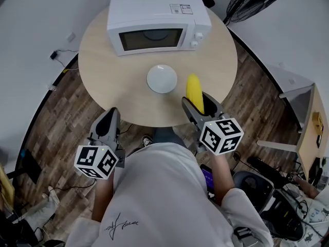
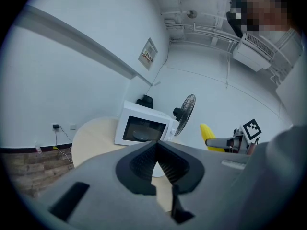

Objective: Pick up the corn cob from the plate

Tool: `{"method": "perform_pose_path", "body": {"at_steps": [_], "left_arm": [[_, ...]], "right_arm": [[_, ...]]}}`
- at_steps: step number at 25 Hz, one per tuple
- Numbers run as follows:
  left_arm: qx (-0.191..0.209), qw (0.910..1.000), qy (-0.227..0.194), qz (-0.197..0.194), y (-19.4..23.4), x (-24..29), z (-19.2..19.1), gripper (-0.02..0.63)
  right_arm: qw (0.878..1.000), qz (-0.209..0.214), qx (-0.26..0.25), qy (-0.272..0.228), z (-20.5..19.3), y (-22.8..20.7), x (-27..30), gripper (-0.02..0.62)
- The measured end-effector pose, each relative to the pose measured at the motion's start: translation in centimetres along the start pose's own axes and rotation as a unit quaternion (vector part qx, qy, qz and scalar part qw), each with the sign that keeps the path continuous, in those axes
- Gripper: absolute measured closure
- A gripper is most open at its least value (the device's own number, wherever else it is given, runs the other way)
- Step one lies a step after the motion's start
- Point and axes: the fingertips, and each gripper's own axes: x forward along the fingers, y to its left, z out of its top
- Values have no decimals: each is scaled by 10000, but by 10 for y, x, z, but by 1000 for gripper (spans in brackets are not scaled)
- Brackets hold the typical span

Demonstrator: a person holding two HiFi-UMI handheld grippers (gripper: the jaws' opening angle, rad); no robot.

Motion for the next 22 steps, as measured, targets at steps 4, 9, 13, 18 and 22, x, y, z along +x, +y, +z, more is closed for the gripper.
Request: {"method": "perform_pose_path", "body": {"at_steps": [4,9,13,18,22], "left_arm": [[5,10000,-49,13,0,-3,2,617],[-32,10000,-64,-29,-2,-7,0,617],[-32,9999,-75,-60,-2,-7,1,617],[-54,9999,-47,-85,-3,-9,-3,616],[-68,9999,-17,-89,-2,-12,-3,617]], "right_arm": [[10000,-16,-45,-8,0,3,-5,330],[10000,42,-30,-5,-1,6,-11,330],[9999,124,-45,49,0,7,-11,330],[9998,201,-58,72,1,11,-11,330],[9997,225,-86,103,1,14,-11,330]]}}
